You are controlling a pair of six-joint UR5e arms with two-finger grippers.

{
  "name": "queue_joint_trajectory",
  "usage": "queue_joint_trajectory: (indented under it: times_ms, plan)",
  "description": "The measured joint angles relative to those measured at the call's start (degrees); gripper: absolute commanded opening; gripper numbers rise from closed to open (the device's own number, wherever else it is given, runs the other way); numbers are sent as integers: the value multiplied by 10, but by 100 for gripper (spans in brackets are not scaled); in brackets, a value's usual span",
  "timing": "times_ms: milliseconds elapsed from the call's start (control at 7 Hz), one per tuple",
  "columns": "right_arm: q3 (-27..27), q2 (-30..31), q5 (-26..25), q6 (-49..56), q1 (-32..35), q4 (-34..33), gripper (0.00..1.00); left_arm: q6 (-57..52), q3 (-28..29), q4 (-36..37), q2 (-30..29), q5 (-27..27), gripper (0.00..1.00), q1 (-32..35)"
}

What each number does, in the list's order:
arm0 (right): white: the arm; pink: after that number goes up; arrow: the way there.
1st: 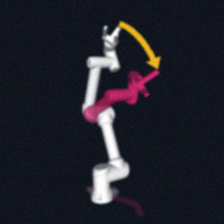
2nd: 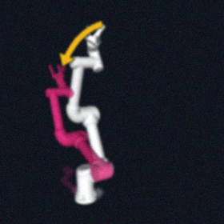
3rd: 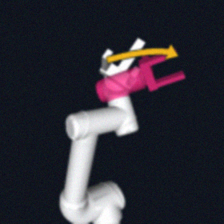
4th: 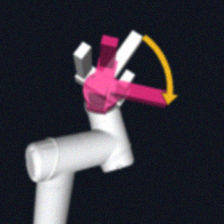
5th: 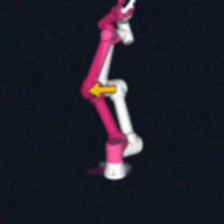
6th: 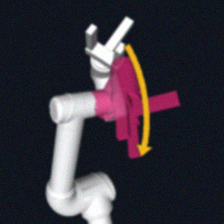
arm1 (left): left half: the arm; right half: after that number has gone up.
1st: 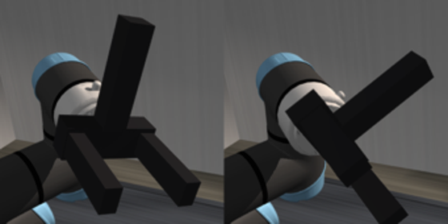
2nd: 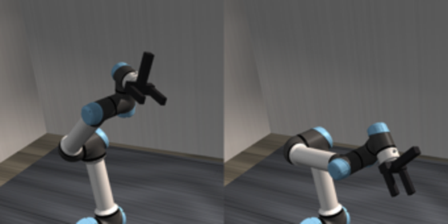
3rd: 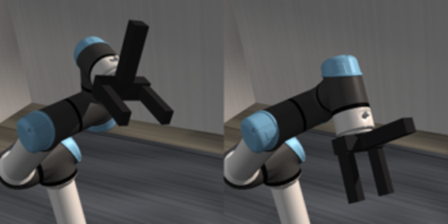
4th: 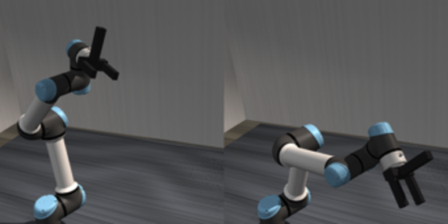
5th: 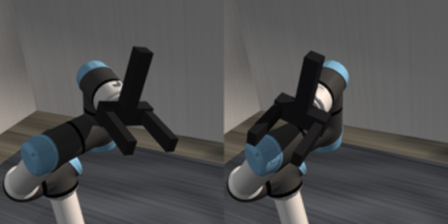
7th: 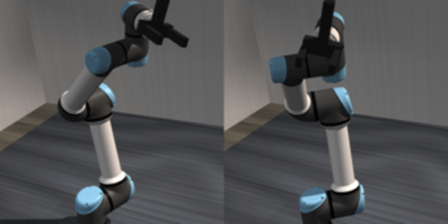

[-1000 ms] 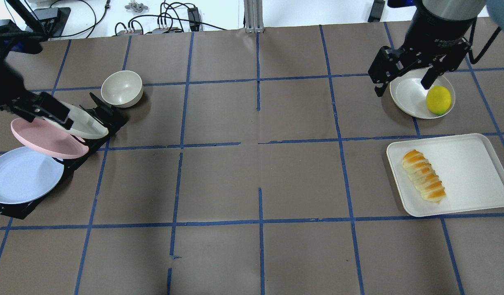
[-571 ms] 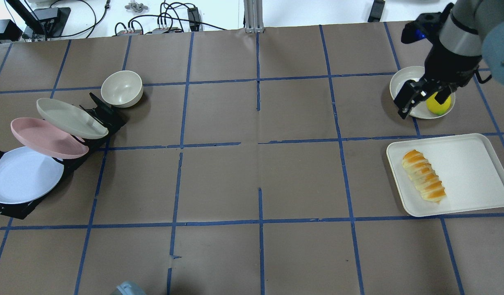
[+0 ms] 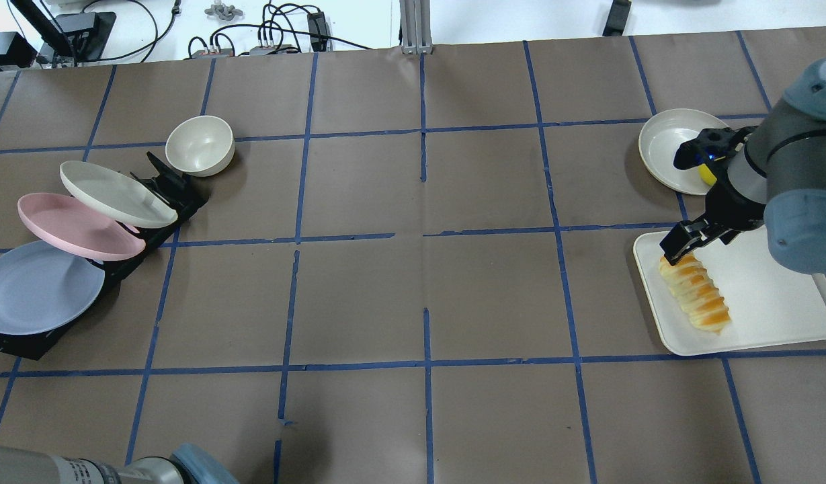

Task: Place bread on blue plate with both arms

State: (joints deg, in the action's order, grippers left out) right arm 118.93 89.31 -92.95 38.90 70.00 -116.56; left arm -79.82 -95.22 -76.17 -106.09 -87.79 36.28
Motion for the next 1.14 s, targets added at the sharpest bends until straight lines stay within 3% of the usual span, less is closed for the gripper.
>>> queue_joint_trajectory:
  times_ms: [571, 714, 857, 1143]
  plan:
    - [34, -48, 0, 32, -8, -82, 96, 9, 28, 16, -104, 28, 98, 1]
    - [36, -60, 0, 42, -9, -97, 96, 10, 29, 25, -119, 36, 64, 3]
    - [36, -68, 0, 49, -13, -107, 96, 10, 30, 35, -127, 46, 6, 5]
    - [36, -82, 2, 73, -33, -120, 96, 16, 31, 52, -132, 49, 0, 6]
